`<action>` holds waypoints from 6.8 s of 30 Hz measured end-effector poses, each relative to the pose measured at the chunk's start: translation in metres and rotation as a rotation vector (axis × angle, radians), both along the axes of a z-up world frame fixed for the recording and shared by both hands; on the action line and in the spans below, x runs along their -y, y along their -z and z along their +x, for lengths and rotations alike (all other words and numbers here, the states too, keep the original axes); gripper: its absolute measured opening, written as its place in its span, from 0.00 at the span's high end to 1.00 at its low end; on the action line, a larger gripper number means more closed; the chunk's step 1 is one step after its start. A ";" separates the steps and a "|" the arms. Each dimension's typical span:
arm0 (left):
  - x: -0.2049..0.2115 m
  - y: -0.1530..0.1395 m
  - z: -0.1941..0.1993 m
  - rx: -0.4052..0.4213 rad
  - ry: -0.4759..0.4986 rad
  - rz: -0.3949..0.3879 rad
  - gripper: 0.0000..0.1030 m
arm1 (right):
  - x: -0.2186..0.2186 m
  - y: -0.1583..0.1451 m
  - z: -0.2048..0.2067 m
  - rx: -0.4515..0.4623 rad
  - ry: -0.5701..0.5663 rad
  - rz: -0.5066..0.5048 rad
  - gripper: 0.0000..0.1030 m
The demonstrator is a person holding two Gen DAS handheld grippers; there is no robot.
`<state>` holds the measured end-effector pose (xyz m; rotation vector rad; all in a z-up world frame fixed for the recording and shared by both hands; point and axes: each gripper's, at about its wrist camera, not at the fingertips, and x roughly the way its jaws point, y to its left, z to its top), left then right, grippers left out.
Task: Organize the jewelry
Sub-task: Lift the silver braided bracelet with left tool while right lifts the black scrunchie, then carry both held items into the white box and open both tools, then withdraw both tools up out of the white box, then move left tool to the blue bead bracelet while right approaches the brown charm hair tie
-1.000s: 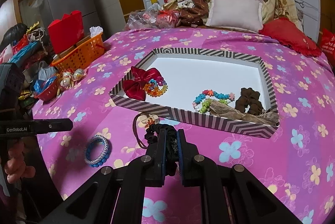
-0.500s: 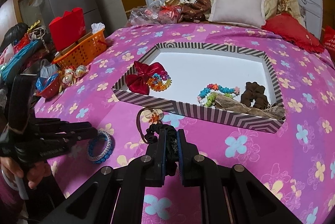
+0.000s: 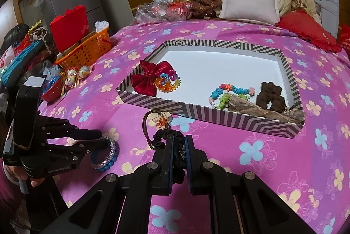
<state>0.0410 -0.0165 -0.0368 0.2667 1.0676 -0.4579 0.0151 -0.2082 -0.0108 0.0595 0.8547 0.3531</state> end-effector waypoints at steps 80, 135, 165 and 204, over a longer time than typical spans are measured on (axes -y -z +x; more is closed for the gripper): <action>0.056 -0.008 0.124 0.002 -0.336 -0.033 0.94 | 0.029 0.019 0.126 -0.060 0.095 0.023 0.91; 0.016 -0.053 -0.038 0.173 -0.464 -0.050 0.47 | 0.005 -0.039 -0.033 0.054 0.148 -0.034 0.36; 0.004 -0.055 -0.077 0.209 -0.496 -0.040 0.47 | -0.013 -0.052 -0.065 0.088 0.122 -0.067 0.28; -0.028 -0.020 -0.063 0.092 -0.533 -0.052 0.47 | -0.017 -0.004 -0.035 -0.031 0.095 -0.068 0.27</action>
